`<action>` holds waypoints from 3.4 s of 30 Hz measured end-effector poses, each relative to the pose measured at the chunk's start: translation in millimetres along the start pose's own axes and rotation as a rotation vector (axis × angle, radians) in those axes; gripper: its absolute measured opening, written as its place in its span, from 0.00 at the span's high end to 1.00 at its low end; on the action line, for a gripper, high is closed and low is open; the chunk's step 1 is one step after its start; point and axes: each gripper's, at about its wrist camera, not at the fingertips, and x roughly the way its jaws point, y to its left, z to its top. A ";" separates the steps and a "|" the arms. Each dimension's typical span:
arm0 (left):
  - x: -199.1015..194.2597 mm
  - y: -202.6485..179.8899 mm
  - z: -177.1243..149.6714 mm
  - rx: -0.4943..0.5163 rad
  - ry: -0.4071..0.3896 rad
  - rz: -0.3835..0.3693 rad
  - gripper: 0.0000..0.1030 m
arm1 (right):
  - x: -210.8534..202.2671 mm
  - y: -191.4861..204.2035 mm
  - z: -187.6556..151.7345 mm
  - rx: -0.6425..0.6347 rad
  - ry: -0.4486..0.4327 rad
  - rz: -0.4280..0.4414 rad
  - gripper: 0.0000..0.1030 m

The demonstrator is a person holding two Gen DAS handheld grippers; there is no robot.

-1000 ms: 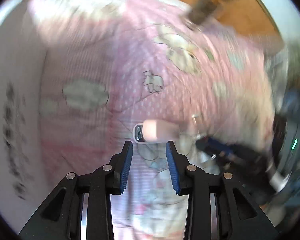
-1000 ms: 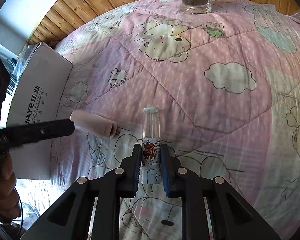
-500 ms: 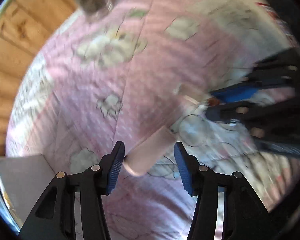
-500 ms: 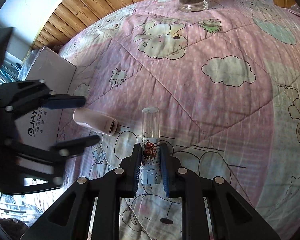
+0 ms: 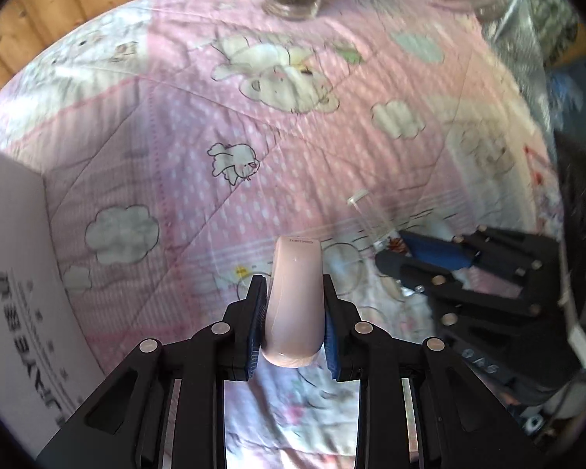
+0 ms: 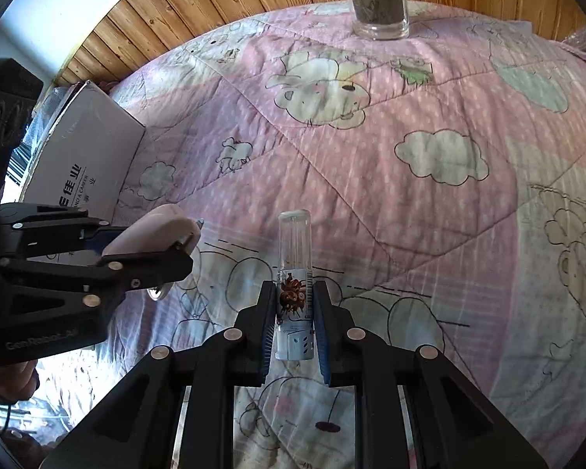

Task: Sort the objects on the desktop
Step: 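Carry the pink-and-white item and clear bottle over the white box with both tools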

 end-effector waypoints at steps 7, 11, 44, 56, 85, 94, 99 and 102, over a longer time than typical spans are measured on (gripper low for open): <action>-34.8 -2.9 -24.9 -0.070 -0.057 -0.053 0.74 | -20.8 19.8 -5.0 -0.036 -0.022 -0.029 0.80; -45.4 -7.1 -33.8 -0.093 -0.087 -0.071 0.74 | -33.2 30.8 -9.2 -0.057 -0.034 -0.039 0.80; -118.6 7.1 -132.1 -0.278 -0.262 -0.126 0.74 | -91.7 133.5 -53.0 -0.228 -0.102 -0.049 0.80; -136.5 40.5 -163.6 -0.387 -0.317 -0.123 0.74 | -96.0 174.3 -54.2 -0.322 -0.091 -0.038 0.80; -182.1 135.0 -196.9 -0.617 -0.437 -0.072 0.74 | -98.6 261.9 -6.8 -0.523 -0.100 0.008 0.80; -187.7 154.9 -198.3 -0.669 -0.446 -0.058 0.74 | -93.4 279.6 13.1 -0.558 -0.098 0.040 0.80; -190.4 167.3 -200.3 -0.700 -0.453 -0.044 0.74 | -88.5 287.7 23.0 -0.572 -0.094 0.056 0.80; -190.4 175.1 -201.7 -0.716 -0.451 -0.036 0.74 | -83.6 292.4 28.3 -0.585 -0.086 0.061 0.80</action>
